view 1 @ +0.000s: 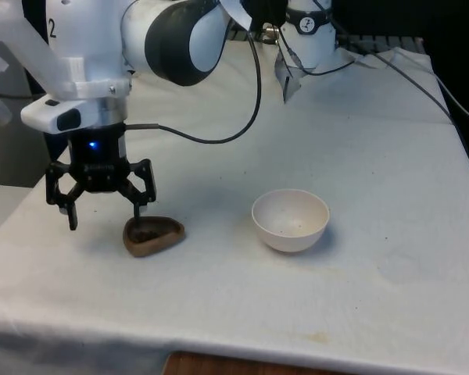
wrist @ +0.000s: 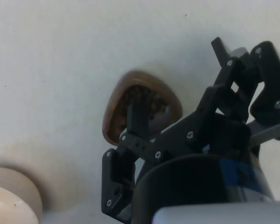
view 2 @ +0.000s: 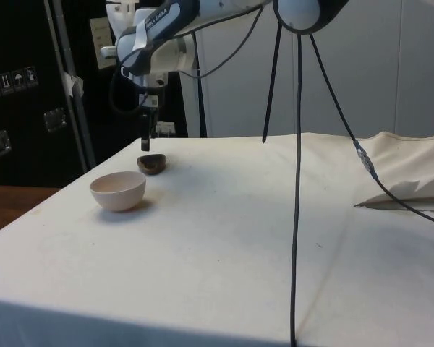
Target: Pour the coffee beans from the cup into the bowl.
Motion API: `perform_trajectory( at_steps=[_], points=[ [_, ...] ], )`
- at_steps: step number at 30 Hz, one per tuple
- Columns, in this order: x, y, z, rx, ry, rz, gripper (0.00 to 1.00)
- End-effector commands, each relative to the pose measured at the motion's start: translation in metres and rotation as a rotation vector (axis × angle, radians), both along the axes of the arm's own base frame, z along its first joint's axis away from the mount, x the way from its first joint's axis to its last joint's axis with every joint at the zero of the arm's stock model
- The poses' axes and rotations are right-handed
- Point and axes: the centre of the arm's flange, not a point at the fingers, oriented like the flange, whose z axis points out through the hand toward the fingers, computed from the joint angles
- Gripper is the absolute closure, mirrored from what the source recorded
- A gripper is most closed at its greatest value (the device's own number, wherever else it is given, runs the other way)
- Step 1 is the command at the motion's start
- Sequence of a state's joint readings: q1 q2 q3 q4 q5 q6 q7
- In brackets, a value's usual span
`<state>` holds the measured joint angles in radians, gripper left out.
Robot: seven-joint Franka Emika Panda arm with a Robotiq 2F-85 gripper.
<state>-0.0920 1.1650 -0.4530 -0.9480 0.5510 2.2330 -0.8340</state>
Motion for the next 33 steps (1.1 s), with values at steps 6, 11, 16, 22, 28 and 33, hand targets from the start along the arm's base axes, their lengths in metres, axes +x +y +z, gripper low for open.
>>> perform_trajectory(
  at_steps=[6,11,16,22,28,33],
  points=[
    [-0.004,-0.007,0.001,-0.016,-0.016,0.008,0.00],
    [-0.005,-0.010,0.000,-0.024,-0.007,0.015,0.00],
    [-0.006,-0.009,-0.005,-0.023,0.002,0.020,0.00],
    [-0.008,-0.007,-0.012,-0.007,0.013,0.019,0.00],
    [-0.009,-0.006,-0.013,0.026,0.016,0.016,0.00],
    [-0.010,-0.006,-0.016,0.051,0.020,0.013,0.00]
  ],
)
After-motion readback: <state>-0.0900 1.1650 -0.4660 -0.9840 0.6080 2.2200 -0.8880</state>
